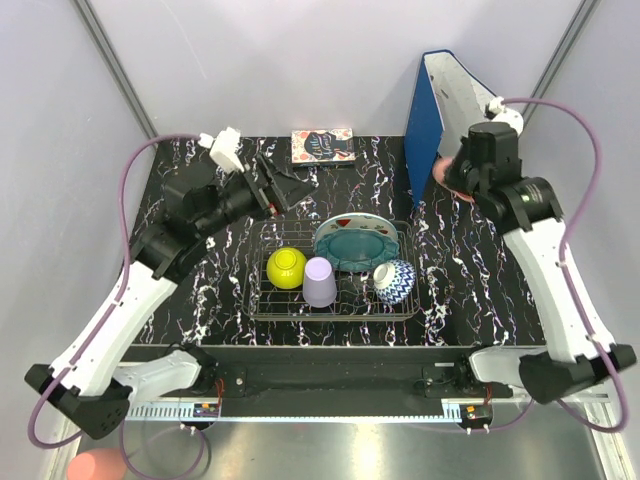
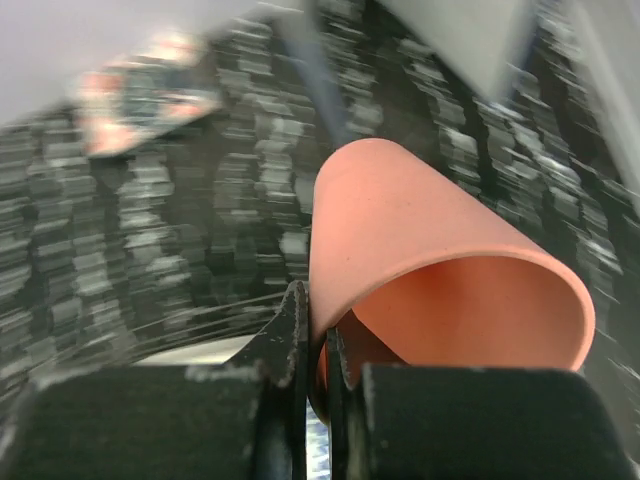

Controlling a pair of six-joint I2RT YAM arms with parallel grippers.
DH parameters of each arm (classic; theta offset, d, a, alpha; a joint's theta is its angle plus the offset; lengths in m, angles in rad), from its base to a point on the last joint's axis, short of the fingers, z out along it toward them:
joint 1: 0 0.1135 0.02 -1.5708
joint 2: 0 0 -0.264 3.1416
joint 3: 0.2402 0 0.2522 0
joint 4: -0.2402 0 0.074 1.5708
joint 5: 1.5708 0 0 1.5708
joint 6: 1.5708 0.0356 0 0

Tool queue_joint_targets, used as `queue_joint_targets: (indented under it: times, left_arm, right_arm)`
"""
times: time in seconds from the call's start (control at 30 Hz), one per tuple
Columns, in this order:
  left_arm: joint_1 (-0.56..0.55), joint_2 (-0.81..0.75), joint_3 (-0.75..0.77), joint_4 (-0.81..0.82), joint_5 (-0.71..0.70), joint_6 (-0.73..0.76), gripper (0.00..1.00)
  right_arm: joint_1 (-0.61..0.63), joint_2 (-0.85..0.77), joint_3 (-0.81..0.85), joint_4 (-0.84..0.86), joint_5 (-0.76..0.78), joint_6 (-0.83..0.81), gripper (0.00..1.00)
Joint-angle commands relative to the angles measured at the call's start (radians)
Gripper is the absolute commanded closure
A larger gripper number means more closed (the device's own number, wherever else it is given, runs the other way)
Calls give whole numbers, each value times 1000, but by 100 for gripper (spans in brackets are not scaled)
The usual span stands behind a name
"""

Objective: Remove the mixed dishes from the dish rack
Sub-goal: Pick up the cup from the dish rack, then place the cup at the center of the board.

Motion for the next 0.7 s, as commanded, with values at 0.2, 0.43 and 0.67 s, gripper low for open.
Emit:
queue_joint_targets:
  times: [0.2,0.43,0.67]
  left_arm:
    - [-8,-159,-60,-368,-420,208,1]
    - [-39,-209,-68,-420,-534,255,1]
    - [-45,-251,-129,-437,-529,253,1]
  right_arm:
    - [-295,181,4,-80,189,65,100]
    - [-424,448,31,-22,113,56,100]
    - [-501,564,-45,64,62,34,100]
